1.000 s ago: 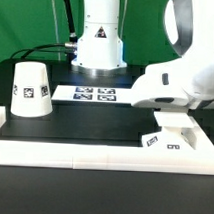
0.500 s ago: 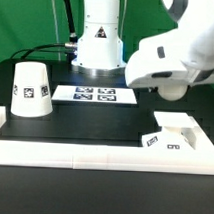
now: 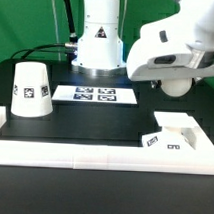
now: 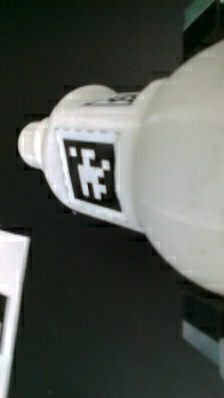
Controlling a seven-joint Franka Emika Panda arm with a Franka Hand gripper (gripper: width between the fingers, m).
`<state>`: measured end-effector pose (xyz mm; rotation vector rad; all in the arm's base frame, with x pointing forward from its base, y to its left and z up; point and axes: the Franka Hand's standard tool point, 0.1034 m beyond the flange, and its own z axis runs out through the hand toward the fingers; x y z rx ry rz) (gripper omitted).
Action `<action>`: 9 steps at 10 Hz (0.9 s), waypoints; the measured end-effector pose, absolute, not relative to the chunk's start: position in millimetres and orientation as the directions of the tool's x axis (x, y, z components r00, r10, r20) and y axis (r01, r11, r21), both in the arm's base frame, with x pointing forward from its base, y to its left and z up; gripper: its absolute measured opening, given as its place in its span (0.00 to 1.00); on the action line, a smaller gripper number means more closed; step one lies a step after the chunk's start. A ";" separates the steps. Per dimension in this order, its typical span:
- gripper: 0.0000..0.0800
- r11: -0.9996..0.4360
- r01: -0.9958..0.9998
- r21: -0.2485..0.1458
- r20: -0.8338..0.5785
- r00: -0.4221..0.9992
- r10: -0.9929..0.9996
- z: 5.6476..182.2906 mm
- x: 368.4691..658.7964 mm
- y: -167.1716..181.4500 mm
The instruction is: Assemble lamp
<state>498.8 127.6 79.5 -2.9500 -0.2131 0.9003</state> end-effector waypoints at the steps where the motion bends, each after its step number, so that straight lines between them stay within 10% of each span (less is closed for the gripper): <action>1: 0.72 -0.988 0.125 -0.092 -0.502 0.851 0.155 81.2 499.3 122.4; 9: 0.72 -0.979 0.195 -0.067 0.067 0.979 0.190 120.8 546.9 119.4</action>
Offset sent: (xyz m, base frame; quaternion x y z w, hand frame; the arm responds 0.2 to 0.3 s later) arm 0.0080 -0.0145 0.0272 -0.0199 0.1881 -0.0378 0.9812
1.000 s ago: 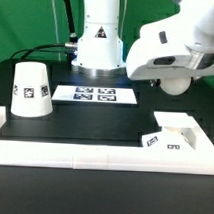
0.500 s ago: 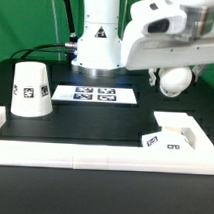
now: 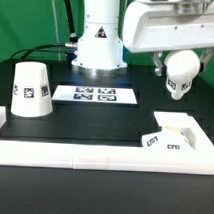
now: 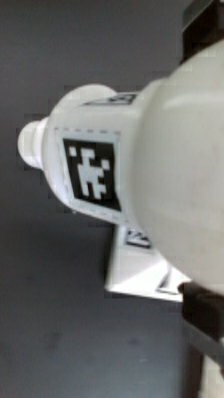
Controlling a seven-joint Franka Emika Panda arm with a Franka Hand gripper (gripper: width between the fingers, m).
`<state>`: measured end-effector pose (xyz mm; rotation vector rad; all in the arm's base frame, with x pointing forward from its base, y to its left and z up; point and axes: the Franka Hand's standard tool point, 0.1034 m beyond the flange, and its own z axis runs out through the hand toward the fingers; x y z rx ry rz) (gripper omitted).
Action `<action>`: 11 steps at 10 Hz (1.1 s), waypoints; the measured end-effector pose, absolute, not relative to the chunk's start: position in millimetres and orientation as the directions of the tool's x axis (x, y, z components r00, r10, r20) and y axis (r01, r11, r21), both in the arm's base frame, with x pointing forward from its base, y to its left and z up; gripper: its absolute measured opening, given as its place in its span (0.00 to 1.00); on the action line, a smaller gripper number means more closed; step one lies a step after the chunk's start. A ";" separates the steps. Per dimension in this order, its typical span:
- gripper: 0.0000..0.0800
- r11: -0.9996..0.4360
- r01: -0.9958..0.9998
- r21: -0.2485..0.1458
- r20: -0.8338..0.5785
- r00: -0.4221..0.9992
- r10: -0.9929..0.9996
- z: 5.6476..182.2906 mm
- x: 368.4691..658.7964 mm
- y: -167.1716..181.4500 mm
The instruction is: Assemble lamp
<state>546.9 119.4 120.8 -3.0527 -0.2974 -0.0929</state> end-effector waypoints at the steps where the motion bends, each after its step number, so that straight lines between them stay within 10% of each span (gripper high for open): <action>1: 0.72 -0.979 0.193 -0.060 0.132 0.974 0.184 118.4 548.6 117.8; 11: 0.72 -0.921 0.390 0.004 0.187 0.904 0.384 124.5 562.6 94.0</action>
Offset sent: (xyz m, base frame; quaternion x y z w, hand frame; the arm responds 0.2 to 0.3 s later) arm 0.0101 -0.0267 0.0097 -0.0768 0.0383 -0.1858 0.9788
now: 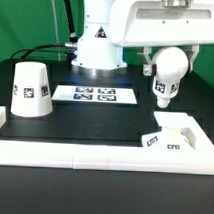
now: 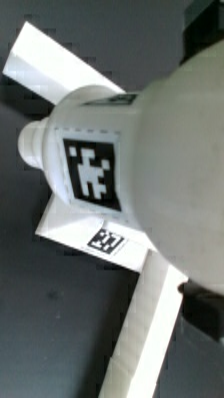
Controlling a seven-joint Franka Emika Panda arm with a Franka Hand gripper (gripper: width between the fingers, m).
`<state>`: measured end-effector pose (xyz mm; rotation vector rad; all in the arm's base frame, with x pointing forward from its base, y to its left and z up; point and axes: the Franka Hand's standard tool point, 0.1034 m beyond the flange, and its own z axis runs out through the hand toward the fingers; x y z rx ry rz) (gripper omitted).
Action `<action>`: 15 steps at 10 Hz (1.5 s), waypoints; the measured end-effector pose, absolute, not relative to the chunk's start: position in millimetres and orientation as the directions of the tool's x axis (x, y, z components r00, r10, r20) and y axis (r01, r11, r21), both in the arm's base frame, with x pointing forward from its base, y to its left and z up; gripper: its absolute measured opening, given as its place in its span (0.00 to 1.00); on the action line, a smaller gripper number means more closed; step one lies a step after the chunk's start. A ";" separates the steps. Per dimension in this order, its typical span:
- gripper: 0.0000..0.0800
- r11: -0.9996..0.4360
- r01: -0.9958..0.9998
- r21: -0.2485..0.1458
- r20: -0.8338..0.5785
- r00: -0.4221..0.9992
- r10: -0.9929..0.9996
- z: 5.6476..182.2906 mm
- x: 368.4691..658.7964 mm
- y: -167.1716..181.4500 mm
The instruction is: Assemble lamp
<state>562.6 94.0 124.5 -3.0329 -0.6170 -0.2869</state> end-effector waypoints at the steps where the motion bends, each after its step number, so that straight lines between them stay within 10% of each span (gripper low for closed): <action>1: 0.72 -0.921 0.390 0.004 0.186 0.904 0.384 124.1 562.4 94.0; 15: 0.72 -0.869 0.478 0.125 0.384 0.785 0.487 154.3 608.0 84.4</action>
Offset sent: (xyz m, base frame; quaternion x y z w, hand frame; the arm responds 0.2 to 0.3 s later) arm 0.0201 -0.0001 0.0148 -0.0019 0.0086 -0.0610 0.9981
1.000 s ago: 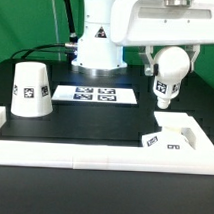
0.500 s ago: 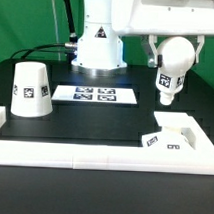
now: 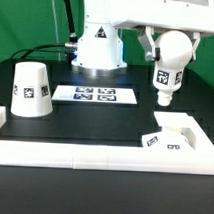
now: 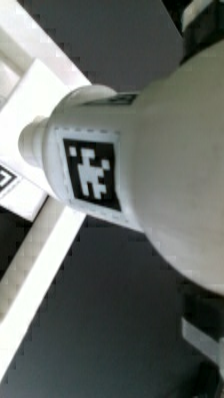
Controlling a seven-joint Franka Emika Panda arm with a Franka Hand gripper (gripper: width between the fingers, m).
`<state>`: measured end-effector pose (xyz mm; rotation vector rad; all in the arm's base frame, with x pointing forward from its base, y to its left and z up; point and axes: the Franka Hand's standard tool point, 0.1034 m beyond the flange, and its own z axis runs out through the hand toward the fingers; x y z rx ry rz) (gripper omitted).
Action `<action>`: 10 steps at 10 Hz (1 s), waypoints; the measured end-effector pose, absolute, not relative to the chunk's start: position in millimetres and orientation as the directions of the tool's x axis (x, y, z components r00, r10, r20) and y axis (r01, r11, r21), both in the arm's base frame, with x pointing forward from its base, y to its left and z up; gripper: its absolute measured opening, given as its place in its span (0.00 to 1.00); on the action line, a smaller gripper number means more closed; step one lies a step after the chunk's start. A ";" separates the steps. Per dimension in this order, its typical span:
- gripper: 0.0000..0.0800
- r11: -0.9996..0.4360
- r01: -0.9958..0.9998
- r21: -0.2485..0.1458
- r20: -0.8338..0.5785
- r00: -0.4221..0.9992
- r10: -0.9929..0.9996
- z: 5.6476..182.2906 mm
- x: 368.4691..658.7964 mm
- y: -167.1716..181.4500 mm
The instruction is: Assemble lamp
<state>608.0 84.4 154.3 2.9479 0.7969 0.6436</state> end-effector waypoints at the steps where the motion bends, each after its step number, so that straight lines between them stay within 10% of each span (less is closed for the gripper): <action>1: 0.72 -0.872 0.475 0.117 0.381 0.790 0.481 150.7 607.7 88.8; 10: 0.72 -0.869 0.480 0.120 0.392 0.782 0.485 135.5 609.3 96.9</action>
Offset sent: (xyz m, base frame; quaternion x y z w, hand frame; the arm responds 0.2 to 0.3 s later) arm -0.0015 0.0115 -0.0111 0.0020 0.0135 0.0141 0.9998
